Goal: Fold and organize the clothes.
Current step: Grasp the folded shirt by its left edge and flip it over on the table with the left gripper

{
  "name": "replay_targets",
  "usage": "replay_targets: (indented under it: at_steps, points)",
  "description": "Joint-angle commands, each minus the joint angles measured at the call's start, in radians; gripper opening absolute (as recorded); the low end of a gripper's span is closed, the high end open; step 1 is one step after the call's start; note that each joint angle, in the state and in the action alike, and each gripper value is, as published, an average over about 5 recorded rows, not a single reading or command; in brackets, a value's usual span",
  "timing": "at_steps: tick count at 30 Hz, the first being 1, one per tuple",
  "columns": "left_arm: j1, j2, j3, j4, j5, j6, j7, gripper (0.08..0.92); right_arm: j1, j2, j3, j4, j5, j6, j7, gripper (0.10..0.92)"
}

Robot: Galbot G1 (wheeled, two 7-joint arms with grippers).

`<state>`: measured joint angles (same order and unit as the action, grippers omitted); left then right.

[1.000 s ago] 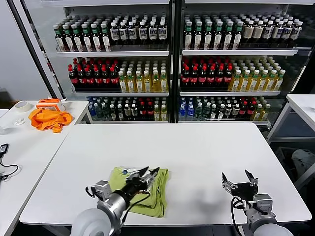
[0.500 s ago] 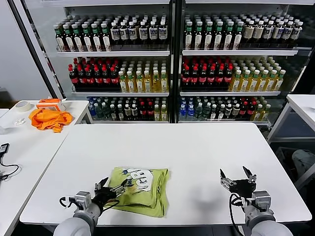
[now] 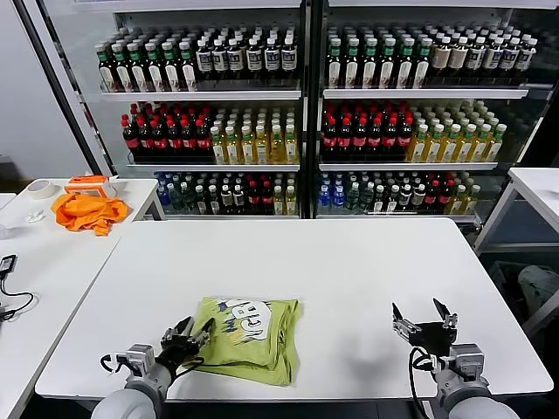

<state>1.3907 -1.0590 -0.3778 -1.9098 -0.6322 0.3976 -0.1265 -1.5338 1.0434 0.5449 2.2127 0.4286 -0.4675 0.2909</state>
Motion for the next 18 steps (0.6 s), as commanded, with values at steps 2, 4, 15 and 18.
replay_targets:
  at_steps: [2, 4, 15, 18]
  points:
    - [0.008, -0.004, 0.014, 0.03, -0.036, -0.008, 0.033, 0.507, -0.001, 0.001, 0.003, -0.004, 0.001, 0.0, -0.001, 0.823]
    - [0.011, -0.005, 0.014, 0.031, -0.03, -0.017, 0.041, 0.447, 0.001, 0.002, 0.004, -0.006, 0.001, 0.0, -0.001, 0.823]
    - [0.055, 0.074, -0.131, -0.114, -0.02, -0.006, 0.032, 0.136, 0.009, -0.003, 0.016, -0.008, 0.005, -0.001, -0.002, 0.823]
    - [0.081, 0.14, -0.288, -0.211, -0.088, 0.07, -0.005, 0.099, 0.02, -0.006, 0.02, -0.015, 0.008, -0.001, -0.003, 0.823]
